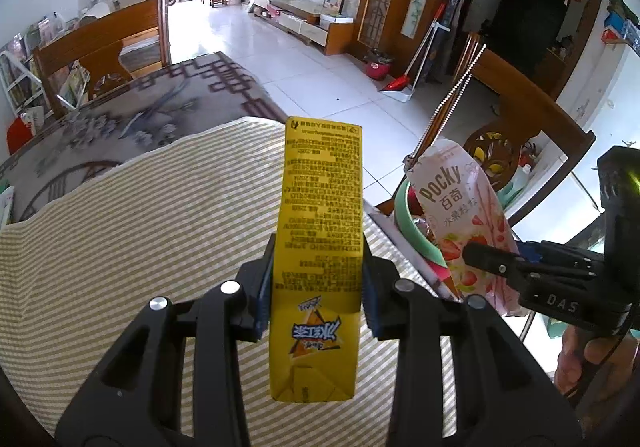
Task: Collect trash
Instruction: 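Carry the yellow box and Pocky box over the red bucket, then open both tools to drop the boxes into the bucket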
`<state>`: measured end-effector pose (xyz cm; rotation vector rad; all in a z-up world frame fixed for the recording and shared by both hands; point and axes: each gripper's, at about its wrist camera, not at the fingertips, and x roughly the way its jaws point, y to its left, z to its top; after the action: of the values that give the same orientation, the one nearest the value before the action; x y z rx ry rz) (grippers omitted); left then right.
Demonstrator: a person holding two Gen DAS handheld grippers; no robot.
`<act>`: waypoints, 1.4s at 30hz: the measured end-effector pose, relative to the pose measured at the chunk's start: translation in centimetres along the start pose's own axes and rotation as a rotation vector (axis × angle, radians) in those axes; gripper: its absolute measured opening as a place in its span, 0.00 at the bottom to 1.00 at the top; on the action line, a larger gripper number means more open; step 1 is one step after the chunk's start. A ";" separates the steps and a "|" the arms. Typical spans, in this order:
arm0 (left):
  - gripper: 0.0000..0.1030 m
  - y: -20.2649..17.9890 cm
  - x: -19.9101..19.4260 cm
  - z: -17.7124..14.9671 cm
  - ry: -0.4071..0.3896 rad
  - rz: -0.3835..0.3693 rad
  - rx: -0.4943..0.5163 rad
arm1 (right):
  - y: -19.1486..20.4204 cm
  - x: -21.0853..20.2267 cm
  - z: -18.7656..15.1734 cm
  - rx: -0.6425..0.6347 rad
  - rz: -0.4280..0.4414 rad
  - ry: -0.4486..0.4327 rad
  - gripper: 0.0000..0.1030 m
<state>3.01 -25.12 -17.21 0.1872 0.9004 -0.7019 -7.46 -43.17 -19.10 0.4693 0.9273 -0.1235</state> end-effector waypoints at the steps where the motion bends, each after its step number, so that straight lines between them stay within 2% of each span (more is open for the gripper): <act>1: 0.34 -0.3 0.2 0.2 0.001 -0.001 0.003 | -0.3 -0.1 0.1 0.002 -0.001 -0.001 0.37; 18: 0.34 -7.2 4.4 3.2 0.037 -0.064 0.053 | -8.3 -1.7 1.9 0.093 -0.034 -0.027 0.37; 25: 0.34 -11.4 8.3 5.1 0.065 -0.162 0.047 | -12.8 -1.9 2.6 0.176 -0.084 -0.040 0.37; 32: 0.34 -16.7 12.7 6.8 0.093 -0.240 0.108 | -17.8 -1.0 3.4 0.240 -0.173 -0.047 0.39; 33: 0.36 -17.1 13.2 7.0 0.094 -0.249 0.112 | -18.3 -1.0 3.5 0.242 -0.177 -0.052 0.40; 34: 0.51 -17.5 13.7 7.2 0.095 -0.253 0.116 | -18.7 -0.9 3.8 0.242 -0.186 -0.056 0.41; 35: 0.73 -17.7 14.0 7.4 0.089 -0.241 0.118 | -19.2 -0.7 4.0 0.241 -0.196 -0.057 0.52; 36: 0.78 -17.8 14.0 7.5 0.074 -0.229 0.118 | -19.5 -0.6 4.2 0.241 -0.205 -0.059 0.61; 40: 0.92 -17.3 12.6 7.9 0.002 -0.205 0.112 | -20.1 -1.4 4.5 0.251 -0.252 -0.096 0.67; 42: 0.95 -16.6 11.5 8.0 -0.018 -0.187 0.112 | -19.8 -1.9 4.5 0.256 -0.247 -0.105 0.71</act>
<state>2.59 -46.85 -18.88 0.1973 0.8691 -0.9276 -11.22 -63.04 -22.00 0.5773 0.8671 -0.4916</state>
